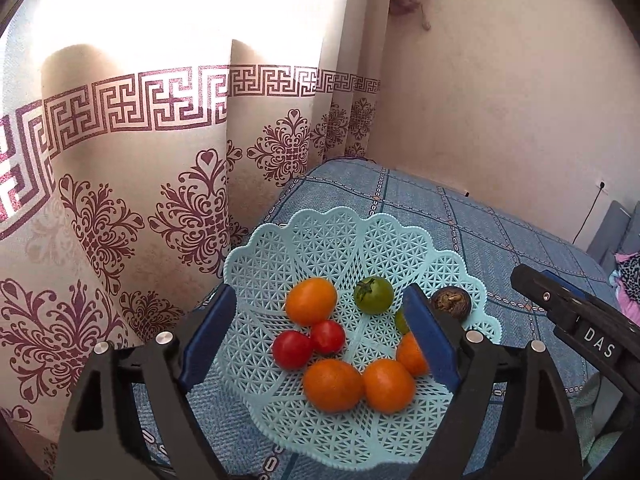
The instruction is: Organize fruits
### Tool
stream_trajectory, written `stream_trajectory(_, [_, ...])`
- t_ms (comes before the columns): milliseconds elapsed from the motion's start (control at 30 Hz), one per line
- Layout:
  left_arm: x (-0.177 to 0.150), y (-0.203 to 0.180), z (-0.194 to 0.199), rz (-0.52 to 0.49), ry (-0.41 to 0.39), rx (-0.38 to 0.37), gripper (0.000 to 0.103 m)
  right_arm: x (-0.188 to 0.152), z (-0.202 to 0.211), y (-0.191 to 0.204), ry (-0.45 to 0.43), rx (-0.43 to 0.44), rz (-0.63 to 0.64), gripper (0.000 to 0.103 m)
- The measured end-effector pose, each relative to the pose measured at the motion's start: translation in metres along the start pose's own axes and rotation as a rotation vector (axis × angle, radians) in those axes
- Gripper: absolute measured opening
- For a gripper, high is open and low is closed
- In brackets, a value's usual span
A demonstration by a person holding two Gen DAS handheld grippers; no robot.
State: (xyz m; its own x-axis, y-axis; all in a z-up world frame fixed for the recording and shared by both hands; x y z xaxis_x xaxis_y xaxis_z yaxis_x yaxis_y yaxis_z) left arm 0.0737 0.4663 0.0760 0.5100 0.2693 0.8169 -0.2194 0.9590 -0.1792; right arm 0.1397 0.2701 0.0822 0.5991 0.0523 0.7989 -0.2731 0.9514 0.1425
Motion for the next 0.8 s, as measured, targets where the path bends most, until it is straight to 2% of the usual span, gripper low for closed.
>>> stream_trajectory(300, [0.000, 0.001, -0.001, 0.000, -0.004, 0.014, 0.090, -0.005, 0.000, -0.003, 0.001, -0.013, 0.008, 0.052])
stream_trajectory(367, [0.000, 0.001, -0.001, -0.003, -0.007, 0.019, 0.095, -0.005, 0.002, -0.004, -0.002, -0.015, 0.006, 0.053])
stream_trajectory(400, [0.000, 0.001, -0.001, -0.006, -0.012, 0.023, 0.095, -0.004, 0.003, -0.004, -0.004, -0.016, 0.005, 0.056])
stream_trajectory(700, [0.002, -0.005, 0.007, -0.042, -0.043, 0.049, 0.098, -0.012, 0.018, -0.005, -0.012, -0.017, 0.029, 0.056])
stream_trajectory(733, [0.001, -0.006, 0.007, -0.044, -0.043, 0.049, 0.099, -0.013, 0.020, -0.004, -0.010, -0.014, 0.032, 0.058])
stream_trajectory(800, [0.002, -0.007, 0.010, -0.042, -0.043, 0.049, 0.099, -0.016, 0.023, -0.001, -0.016, -0.010, 0.040, 0.071])
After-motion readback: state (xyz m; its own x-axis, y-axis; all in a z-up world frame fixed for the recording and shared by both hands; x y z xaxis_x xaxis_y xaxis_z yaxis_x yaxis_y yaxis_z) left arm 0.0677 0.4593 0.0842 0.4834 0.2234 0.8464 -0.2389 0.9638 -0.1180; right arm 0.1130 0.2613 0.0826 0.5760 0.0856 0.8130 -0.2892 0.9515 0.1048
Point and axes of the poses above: each gripper's, at about its wrist camera, not at the fingertips, and z roughly against the way its jaws point, y to its left, x to its top, the point moved 3 cm from there along -z, roughly the way its jaws point, and after that the axes turned 6 degrees about -x, right-handed, at the moved point
